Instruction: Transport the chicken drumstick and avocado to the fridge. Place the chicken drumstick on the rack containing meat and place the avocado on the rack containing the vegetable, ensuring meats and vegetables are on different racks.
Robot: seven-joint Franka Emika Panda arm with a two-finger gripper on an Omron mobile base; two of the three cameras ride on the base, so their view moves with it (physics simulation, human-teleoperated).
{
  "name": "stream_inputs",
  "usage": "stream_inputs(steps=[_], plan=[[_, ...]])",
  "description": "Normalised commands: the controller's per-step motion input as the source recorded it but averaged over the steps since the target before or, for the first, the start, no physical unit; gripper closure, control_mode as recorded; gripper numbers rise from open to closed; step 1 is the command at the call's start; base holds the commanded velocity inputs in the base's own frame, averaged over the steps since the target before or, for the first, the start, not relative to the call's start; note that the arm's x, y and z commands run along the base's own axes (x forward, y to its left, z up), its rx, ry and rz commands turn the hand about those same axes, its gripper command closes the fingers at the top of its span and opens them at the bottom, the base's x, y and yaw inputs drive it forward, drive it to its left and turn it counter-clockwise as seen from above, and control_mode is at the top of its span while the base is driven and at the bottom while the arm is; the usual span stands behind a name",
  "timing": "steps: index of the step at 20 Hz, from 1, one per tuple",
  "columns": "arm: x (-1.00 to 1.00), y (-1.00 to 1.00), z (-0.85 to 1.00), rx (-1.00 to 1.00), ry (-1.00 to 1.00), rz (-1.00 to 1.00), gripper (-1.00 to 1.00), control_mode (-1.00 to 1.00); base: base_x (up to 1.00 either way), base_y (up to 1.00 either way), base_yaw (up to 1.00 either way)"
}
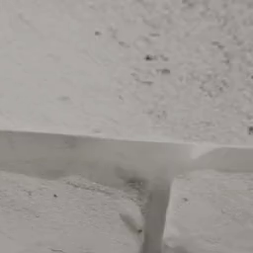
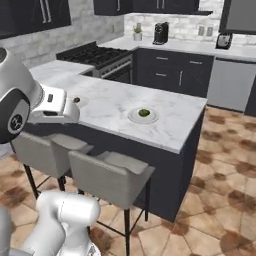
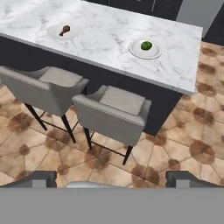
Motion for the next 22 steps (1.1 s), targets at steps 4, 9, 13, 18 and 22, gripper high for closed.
stream_inputs(steps=[4, 9, 13, 18, 22], plan=[[0.00, 0.00, 0.00, 0.00, 0.00, 0.00, -1.00, 1.00, -0.47, -1.00, 0.53], [0.00, 0.00, 0.00, 0.00, 0.00, 0.00, -1.00, 1.00, -0.45, -1.00, 0.56], [0.00, 0.00, 0.00, 0.00, 0.00, 0.00, -1.00, 1.00, -0.09, -1.00, 0.51], [0.00, 0.00, 0.00, 0.00, 0.00, 0.00, -1.00, 1.00, -0.02, -1.00, 0.45], [0.00, 0.00, 0.00, 0.00, 0.00, 0.00, -1.00, 1.00, 0.05, -1.00, 0.44]])
